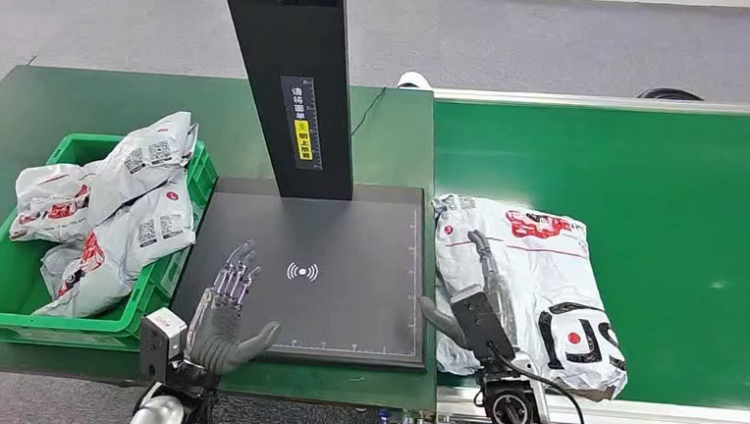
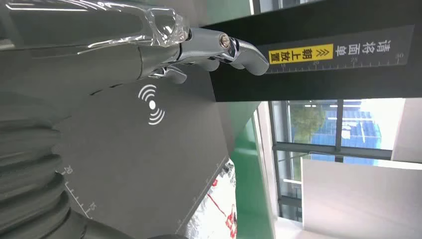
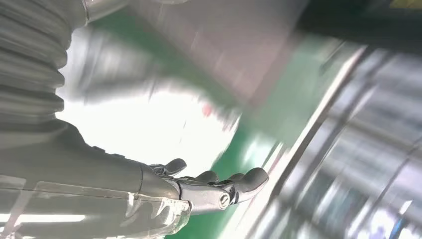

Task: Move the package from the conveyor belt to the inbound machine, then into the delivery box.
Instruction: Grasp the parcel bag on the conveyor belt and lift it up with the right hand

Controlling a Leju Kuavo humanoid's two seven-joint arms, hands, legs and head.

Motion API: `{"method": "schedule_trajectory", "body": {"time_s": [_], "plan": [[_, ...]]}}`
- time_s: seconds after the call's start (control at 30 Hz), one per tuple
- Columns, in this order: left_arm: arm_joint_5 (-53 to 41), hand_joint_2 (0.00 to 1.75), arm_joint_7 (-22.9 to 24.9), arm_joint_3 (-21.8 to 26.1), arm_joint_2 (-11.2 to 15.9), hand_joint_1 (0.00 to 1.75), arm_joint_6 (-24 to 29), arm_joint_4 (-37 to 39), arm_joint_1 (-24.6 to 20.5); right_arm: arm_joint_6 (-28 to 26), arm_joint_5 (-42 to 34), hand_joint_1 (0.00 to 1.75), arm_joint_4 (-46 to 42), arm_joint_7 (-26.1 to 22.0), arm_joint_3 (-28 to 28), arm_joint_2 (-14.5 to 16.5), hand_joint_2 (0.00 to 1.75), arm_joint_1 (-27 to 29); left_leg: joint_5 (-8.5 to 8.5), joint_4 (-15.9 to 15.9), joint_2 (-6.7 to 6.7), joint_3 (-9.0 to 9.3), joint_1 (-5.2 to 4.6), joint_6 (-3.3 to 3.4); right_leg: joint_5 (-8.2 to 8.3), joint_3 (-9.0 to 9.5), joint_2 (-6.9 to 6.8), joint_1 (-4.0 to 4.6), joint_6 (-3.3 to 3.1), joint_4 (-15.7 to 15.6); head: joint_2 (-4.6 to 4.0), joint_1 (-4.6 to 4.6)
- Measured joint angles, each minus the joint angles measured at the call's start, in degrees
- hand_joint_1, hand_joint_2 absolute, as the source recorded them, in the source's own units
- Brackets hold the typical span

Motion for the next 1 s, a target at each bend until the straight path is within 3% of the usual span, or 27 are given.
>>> {"method": "schedule_trajectory", "body": {"time_s": [0.4, 0.57, 0.8, 1.0], "plan": [[-0.07, 1.75, 0.34, 0.67, 0.07, 0.00, -0.17, -0.12, 0.16, -5.06, 7.99, 0.00, 3.96, 5.26, -5.36, -3.51, 1.75, -4.02, 0.00, 0.00, -0.02, 0.00, 0.00, 0.00, 0.01, 0.00, 0.00, 0.00, 0.00, 0.00, 0.00, -0.01], [-0.01, 1.75, 0.53, 1.24, 0.17, 0.00, -0.19, -0.11, 0.08, -2.83, 8.27, 0.00, 7.10, 8.17, -8.97, -4.51, 1.75, -4.92, 0.00, 0.01, -0.02, 0.01, -0.01, 0.00, 0.01, 0.00, 0.00, -0.02, 0.01, 0.00, 0.00, -0.01], [-0.75, 1.75, 1.83, 1.43, 0.17, 0.00, 0.00, -0.05, -0.63, 3.75, 13.16, 0.00, 10.45, 17.71, -10.43, -5.15, 1.75, -4.71, 0.00, 0.01, -0.01, 0.01, 0.00, 0.00, 0.01, -0.02, 0.00, 0.00, 0.00, 0.00, 0.00, -0.01], [-0.85, 1.75, 2.00, 1.46, 0.17, 0.00, 0.00, 0.08, -0.85, 4.23, 13.92, 0.00, 11.85, 18.58, -10.50, -5.42, 1.75, -4.61, 0.00, 0.01, -0.01, 0.00, 0.00, 0.00, 0.01, -0.02, 0.00, -0.01, 0.01, 0.00, 0.00, -0.01]]}}
